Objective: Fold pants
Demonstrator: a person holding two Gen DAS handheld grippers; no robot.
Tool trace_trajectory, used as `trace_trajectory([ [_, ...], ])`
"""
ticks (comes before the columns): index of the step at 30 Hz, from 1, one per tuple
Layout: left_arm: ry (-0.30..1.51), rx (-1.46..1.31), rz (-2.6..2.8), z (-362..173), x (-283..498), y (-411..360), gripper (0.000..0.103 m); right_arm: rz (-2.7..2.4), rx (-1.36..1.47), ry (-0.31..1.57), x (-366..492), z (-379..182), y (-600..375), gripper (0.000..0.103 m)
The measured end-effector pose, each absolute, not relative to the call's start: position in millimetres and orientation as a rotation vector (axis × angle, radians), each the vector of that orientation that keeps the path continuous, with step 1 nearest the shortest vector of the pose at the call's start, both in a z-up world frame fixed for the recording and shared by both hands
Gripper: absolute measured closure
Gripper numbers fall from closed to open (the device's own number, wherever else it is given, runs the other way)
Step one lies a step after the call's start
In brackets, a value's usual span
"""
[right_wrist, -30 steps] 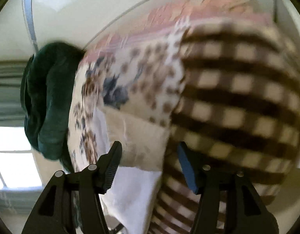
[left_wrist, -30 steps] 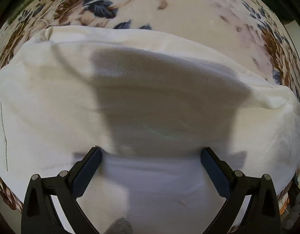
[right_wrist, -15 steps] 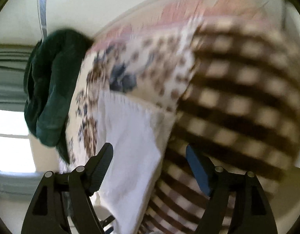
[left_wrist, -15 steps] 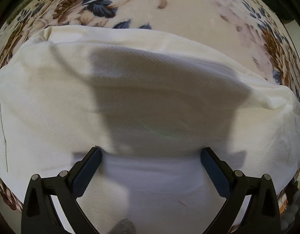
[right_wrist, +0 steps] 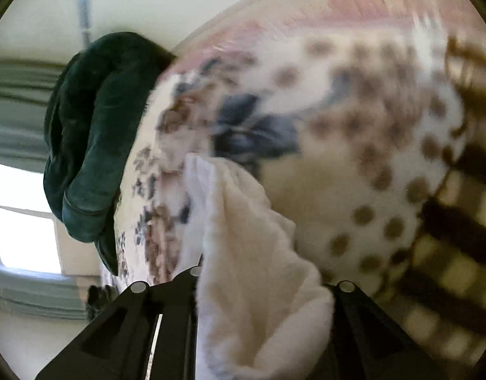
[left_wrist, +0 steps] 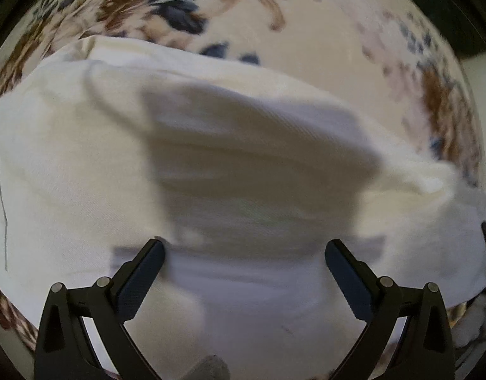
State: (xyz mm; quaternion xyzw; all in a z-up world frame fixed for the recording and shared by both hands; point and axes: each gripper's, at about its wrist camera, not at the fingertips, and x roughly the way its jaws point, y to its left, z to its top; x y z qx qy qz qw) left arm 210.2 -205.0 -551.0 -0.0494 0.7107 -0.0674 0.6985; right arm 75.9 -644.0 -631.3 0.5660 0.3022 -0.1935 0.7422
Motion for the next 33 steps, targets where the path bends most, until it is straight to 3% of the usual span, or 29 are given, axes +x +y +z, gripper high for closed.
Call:
trace_trajectory([
  [4,1.56,-0.19,-0.124,-524.2,220.7,-165.7,0.0,-0.289,1.162,0.617,89.5,-559.8,-593.6,0.089],
  [9,1.506,-0.246,-0.067,-485.8,227.3,-97.1,0.0,-0.117,1.19,0.694,118.7,-529.1,-494.5,0.089],
  [14,1.449,-0.231,0.022,-464.3,212.2,-31.0,0.0,-0.002,1.199,0.841,142.5,-567.4,-376.2,0.089],
  [20,1.453,-0.228,0.098,-475.3,196.9,19.5,0.0,0.069,1.065,1.059,163.1,-638.0,-252.0,0.089],
  [22,1.461,-0.238,0.115,-475.9,191.7,29.3,0.0,0.073,1.032,1.156,166.8,-654.1,-225.2,0.085],
  [23,1.462,-0.256,0.124,-475.1,190.2,34.9,0.0,0.071,0.988,1.203,166.4,-656.6,-210.1,0.078],
  [25,1.449,-0.281,0.137,-466.1,185.2,46.6,0.0,0.128,0.909,1.23,171.7,-646.7,-194.6,0.059],
  [26,1.44,-0.29,0.142,-462.4,185.4,49.4,0.0,0.187,0.89,1.245,175.0,-638.4,-190.3,0.044],
  [33,1.468,-0.374,-0.025,-468.1,201.8,9.1,0.0,0.109,0.933,1.172,164.2,-589.3,-277.4,0.037],
])
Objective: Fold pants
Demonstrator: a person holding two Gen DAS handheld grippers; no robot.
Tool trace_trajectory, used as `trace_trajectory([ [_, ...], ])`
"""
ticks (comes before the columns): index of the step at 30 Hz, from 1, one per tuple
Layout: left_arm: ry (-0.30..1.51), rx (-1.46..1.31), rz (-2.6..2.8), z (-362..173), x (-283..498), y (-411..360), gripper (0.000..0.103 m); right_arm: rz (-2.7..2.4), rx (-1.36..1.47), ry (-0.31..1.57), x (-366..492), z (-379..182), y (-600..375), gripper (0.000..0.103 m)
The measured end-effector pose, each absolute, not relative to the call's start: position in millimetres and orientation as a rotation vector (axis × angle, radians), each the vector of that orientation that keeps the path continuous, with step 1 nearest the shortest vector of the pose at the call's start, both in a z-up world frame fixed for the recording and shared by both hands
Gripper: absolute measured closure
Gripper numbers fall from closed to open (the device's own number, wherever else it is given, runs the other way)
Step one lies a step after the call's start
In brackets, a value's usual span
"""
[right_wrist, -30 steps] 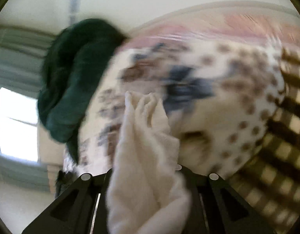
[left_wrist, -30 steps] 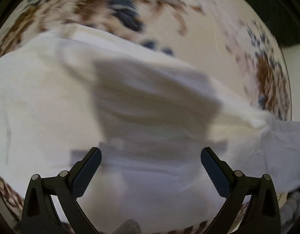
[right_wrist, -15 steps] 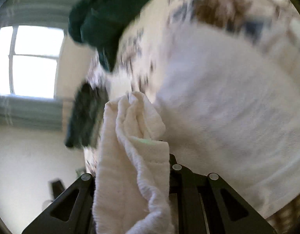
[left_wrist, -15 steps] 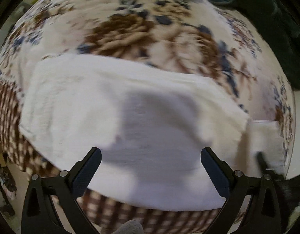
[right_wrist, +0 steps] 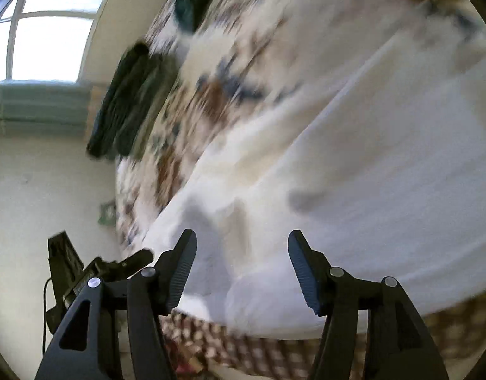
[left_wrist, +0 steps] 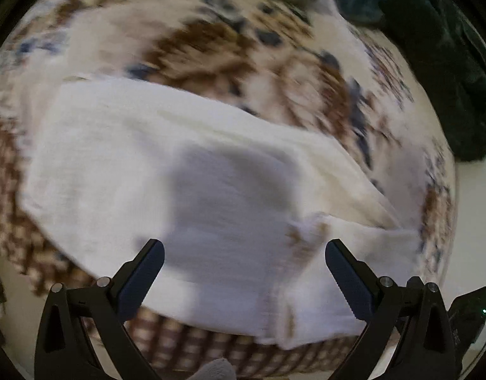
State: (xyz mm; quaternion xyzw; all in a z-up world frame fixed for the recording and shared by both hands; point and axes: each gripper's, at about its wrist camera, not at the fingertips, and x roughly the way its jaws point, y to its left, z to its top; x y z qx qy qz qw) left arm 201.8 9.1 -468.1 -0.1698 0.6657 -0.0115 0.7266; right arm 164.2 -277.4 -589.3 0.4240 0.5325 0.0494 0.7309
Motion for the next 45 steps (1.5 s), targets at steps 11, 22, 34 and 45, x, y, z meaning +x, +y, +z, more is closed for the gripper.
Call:
trace_trajectory([
  [11,1.396,-0.076,-0.203,-511.8,211.3,-85.7,0.086,-0.159,0.787,1.27,155.1,-608.1,-355.3,0.036],
  [22,1.388,-0.109,-0.177,-522.6,231.0,-59.8,0.083,-0.133,0.604,1.405,169.7,-626.1,-312.1,0.036],
  [34,1.418,-0.133,-0.088,-505.8,176.3,-41.9,0.047,-0.016,0.638,1.462,181.3,-630.5,-264.5,0.036],
  [45,1.467,-0.134,-0.106,-529.8,140.2,-17.8,0.034,0.017,0.212,1.547,146.8,-634.9,-213.3,0.038],
])
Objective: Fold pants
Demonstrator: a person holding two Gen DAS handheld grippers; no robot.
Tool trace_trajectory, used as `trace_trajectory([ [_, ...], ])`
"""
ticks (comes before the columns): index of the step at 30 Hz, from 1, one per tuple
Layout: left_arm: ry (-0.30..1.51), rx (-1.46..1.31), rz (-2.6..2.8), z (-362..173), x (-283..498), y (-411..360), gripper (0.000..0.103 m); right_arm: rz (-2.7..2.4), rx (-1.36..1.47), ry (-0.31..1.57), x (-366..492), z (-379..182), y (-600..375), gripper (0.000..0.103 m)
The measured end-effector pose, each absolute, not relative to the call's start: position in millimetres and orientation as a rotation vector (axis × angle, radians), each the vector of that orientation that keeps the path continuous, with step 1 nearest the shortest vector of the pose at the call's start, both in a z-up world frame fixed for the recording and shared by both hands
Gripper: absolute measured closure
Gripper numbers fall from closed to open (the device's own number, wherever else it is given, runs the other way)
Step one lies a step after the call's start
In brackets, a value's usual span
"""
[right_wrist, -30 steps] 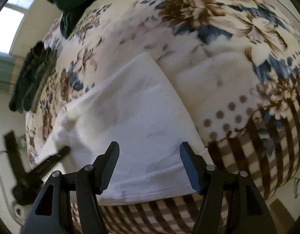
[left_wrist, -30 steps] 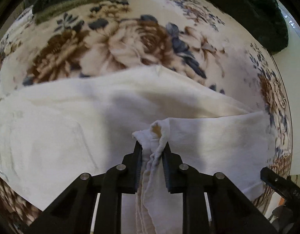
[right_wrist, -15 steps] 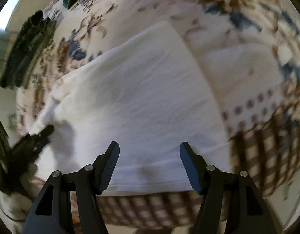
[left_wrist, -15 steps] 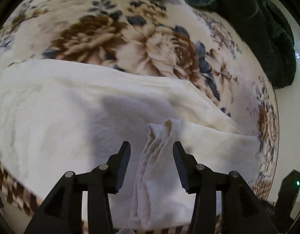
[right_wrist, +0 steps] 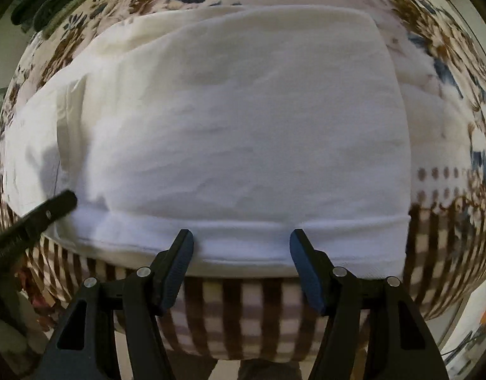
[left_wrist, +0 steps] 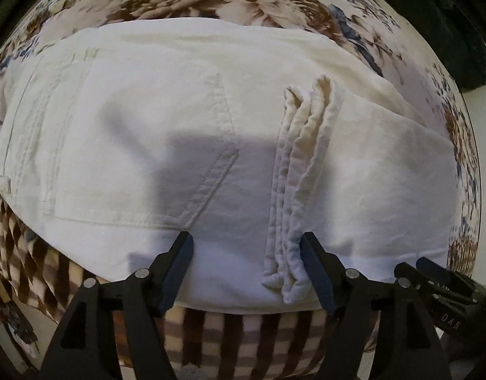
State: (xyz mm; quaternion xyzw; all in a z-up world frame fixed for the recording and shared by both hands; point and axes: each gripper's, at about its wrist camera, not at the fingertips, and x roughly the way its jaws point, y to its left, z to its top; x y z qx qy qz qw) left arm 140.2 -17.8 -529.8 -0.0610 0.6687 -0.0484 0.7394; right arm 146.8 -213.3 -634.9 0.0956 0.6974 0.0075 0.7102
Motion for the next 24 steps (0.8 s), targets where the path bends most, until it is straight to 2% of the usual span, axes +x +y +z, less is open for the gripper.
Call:
trace_trajectory([
  [7,1.482,-0.209,-0.117,-535.2,139.4,-3.0,0.033,-0.003,0.179,1.599,154.1,-638.8,-203.6,0.038],
  [10,1.462,-0.341,-0.115,-521.9,138.1,11.4,0.035,-0.015,0.215,1.604,155.9,-635.3,-205.4,0.038],
  [14,1.287,-0.717,-0.021,-487.3,119.7,79.8,0.035,-0.022,0.357,1.6,161.7,-627.4,-231.7,0.036],
  [18,1.171,-0.898,0.23,-481.6,88.0,153.4,0.035,-0.06,0.484,1.601,160.4,-624.9,-248.4,0.036],
  [21,1.153,-0.989,0.323,-498.6,76.0,193.0,0.04,-0.08,0.491,1.62,162.2,-629.6,-249.0,0.036],
  [23,1.117,-1.007,0.361,-508.3,74.6,216.3,0.056,-0.087,0.472,1.635,162.1,-635.2,-243.0,0.036],
  [24,1.114,-1.001,0.368,-510.8,75.6,215.6,0.058,-0.089,0.456,1.644,164.1,-636.6,-240.9,0.036],
])
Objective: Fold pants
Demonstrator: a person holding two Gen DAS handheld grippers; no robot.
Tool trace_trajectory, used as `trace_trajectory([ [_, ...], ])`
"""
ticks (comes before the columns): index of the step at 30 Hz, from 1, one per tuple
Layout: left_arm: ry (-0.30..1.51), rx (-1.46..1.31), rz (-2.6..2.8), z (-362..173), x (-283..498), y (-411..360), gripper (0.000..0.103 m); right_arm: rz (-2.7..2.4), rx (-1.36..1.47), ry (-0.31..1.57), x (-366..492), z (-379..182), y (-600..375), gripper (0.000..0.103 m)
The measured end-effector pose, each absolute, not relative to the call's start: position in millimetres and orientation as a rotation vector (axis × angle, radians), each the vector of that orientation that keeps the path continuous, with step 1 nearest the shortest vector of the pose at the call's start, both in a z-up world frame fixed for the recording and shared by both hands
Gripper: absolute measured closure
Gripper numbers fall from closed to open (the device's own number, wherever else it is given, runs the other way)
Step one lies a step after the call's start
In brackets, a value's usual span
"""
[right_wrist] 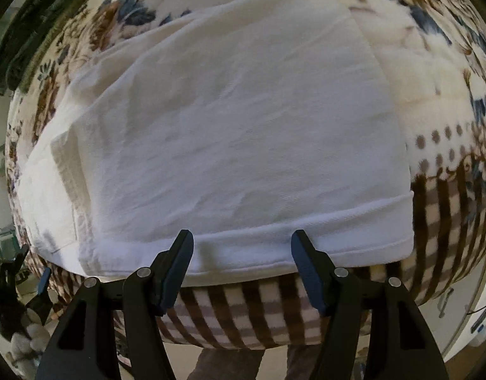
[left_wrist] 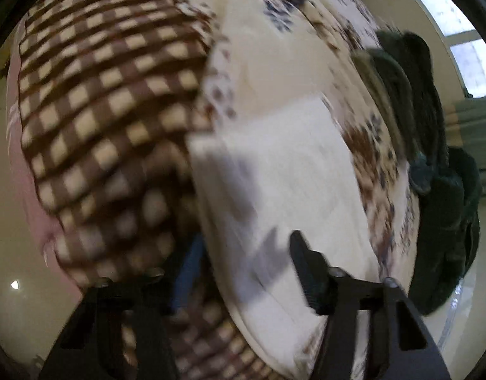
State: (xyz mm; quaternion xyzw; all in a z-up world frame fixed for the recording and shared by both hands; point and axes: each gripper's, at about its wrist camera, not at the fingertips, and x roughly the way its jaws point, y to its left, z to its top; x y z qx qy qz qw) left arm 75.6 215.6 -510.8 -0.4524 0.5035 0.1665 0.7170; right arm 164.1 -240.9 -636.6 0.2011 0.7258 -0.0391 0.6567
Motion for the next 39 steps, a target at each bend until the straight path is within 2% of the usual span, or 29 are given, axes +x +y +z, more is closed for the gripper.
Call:
trace_trajectory([
  [5,1.101,-1.034,0.369,-535.6,92.0,243.0,0.06,-0.105,0.412,1.668,167.1,-641.9,-233.1,0.036],
  [10,1.045,-0.973,0.354,-525.8,98.3,231.3,0.079,-0.13,0.409,1.677,174.5,-648.5,-220.7,0.035],
  [13,0.969,-0.884,0.287,-498.0,97.4,216.0,0.083,-0.138,0.409,1.683,175.1,-649.5,-219.4,0.035],
  [18,0.947,-0.826,0.226,-500.9,110.6,207.3,0.083,-0.147,0.416,1.692,185.8,-658.0,-216.0,0.035],
  [21,1.005,-0.925,0.269,-534.8,118.2,229.9,0.075,-0.155,0.434,1.699,187.4,-659.3,-221.0,0.034],
  [22,1.025,-0.978,0.283,-545.7,117.3,238.1,0.069,-0.155,0.443,1.702,188.3,-660.2,-222.5,0.033],
  [24,1.028,-1.116,0.271,-561.3,113.3,252.1,0.069,-0.154,0.461,1.704,189.4,-662.0,-228.3,0.033],
  [28,1.051,-1.072,0.241,-559.4,117.3,251.2,0.068,-0.143,0.483,1.705,192.2,-665.5,-235.5,0.033],
  [30,1.058,-1.049,0.241,-559.3,122.7,248.6,0.071,-0.135,0.48,1.705,192.9,-667.8,-235.9,0.032],
  [32,1.034,-0.984,0.234,-549.2,129.8,241.4,0.082,-0.136,0.482,1.702,191.8,-667.9,-236.2,0.03],
  [37,0.931,-0.793,0.193,-498.3,135.4,207.8,0.085,-0.151,0.51,1.677,188.4,-665.0,-239.5,0.028],
  [39,0.894,-0.733,0.16,-470.3,136.3,191.1,0.085,-0.141,0.495,1.663,190.0,-661.7,-239.3,0.02],
])
